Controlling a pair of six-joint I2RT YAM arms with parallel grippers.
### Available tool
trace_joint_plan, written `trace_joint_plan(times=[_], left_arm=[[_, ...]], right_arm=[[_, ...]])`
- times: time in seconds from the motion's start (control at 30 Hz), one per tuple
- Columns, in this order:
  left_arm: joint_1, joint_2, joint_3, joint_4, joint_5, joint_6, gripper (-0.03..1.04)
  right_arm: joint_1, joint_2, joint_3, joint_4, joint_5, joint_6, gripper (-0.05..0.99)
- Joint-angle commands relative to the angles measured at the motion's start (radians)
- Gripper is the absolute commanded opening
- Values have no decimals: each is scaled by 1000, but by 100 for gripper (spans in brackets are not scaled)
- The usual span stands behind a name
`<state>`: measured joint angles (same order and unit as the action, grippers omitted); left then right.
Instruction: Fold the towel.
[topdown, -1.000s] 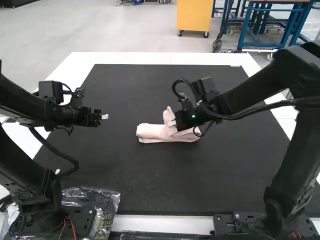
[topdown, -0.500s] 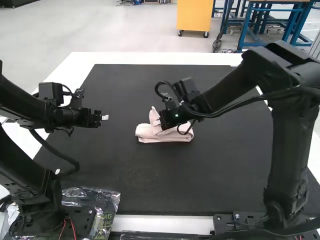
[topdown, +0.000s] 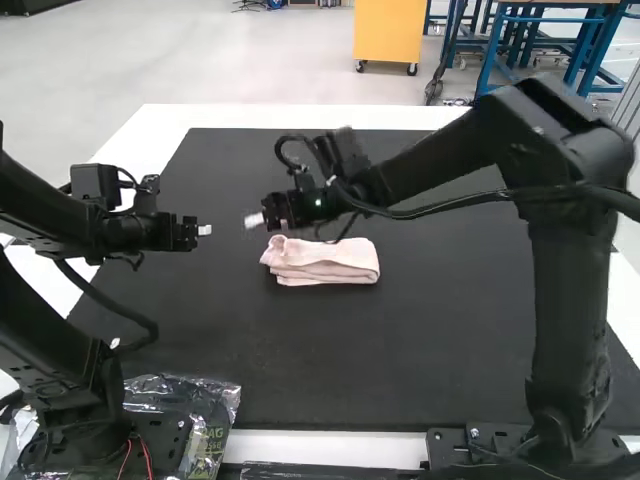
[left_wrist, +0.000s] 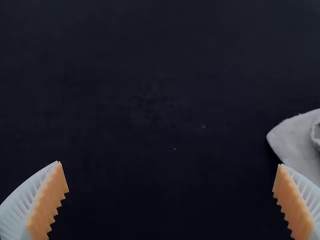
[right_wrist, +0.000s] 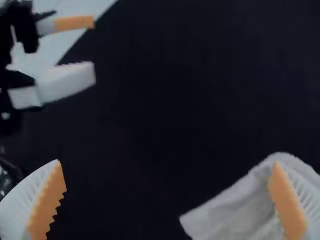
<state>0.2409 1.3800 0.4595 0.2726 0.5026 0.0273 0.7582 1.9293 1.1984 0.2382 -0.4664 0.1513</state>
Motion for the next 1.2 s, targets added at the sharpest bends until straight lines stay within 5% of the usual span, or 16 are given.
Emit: trace_joint_plan(times=[0.0, 0.2, 0.27, 0.3, 0.37, 0.4, 0.43, 1.17], left_arm=[[23, -42, -4, 11, 13, -41, 97], [20, -101, 11, 22, 8, -73, 97], [17, -127, 11, 22, 8, -73, 97], [14, -139, 11, 22, 7, -75, 97], [6, -156, 7, 17, 7, -78, 97], [1, -162, 4, 14, 7, -84, 97], [-5, -167, 1, 13, 7, -87, 97], [-48, -211, -39, 57, -30, -153, 97]], right_arm=[[-19, -147, 50, 19, -34, 62, 92], [-163, -314, -45, 15, -17, 13, 92], [-197, -342, -103, 35, 23, -1, 83], [-214, -351, -132, 47, 15, -24, 70], [-237, -366, -197, 104, -55, -29, 25], [-238, -371, -227, 151, -41, -24, 2], [-241, -372, -252, 179, -43, -22, -2], [-171, -84, -312, 403, -67, -22, -2]])
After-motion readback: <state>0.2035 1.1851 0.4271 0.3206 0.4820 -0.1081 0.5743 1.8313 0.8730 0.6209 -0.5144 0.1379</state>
